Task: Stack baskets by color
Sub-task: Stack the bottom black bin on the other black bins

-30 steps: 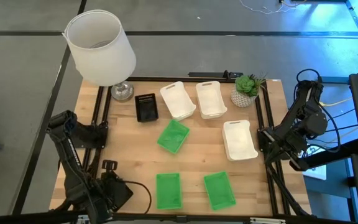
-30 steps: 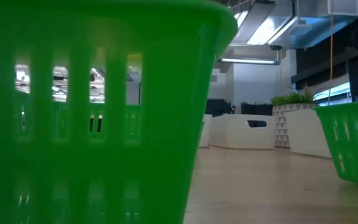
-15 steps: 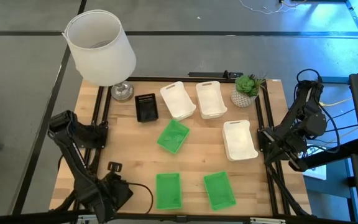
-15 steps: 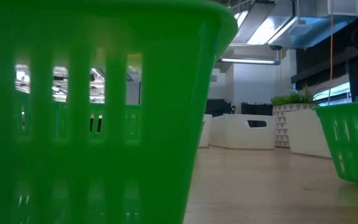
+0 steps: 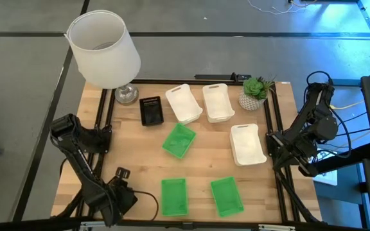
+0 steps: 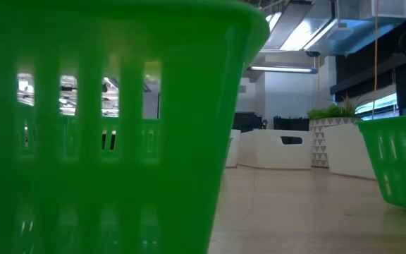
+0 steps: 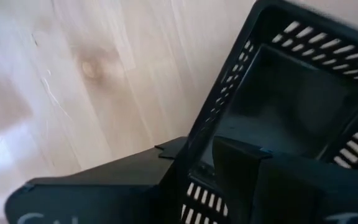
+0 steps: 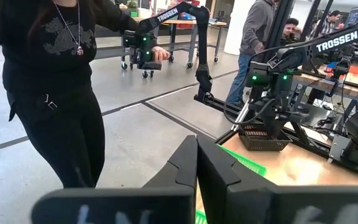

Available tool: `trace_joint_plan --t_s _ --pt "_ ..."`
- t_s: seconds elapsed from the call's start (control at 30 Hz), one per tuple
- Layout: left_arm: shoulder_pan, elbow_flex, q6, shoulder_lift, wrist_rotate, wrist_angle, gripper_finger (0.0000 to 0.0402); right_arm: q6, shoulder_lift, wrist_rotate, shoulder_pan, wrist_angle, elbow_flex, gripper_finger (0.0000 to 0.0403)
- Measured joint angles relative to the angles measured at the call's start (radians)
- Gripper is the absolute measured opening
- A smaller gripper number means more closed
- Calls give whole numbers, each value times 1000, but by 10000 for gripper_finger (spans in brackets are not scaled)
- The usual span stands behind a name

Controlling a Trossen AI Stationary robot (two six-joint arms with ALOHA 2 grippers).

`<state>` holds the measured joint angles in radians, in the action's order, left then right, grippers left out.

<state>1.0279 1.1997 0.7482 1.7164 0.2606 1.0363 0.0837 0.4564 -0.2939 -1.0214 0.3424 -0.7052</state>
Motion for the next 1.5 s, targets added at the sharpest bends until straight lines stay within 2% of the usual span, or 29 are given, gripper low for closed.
trace_joint_plan --t_s 0.4,0.57,0.73,1.5 --pt "-18 -63 -28 0 -9 -52 66 3 0 0 0 0 0 7" --pt "-35 -107 -86 0 -80 -159 66 4 0 0 0 0 0 7" --pt "-57 -108 -72 0 -44 -160 66 4 0 0 0 0 0 7" --pt "-81 -108 -67 0 -42 -202 61 4 -1 0 0 0 0 7"
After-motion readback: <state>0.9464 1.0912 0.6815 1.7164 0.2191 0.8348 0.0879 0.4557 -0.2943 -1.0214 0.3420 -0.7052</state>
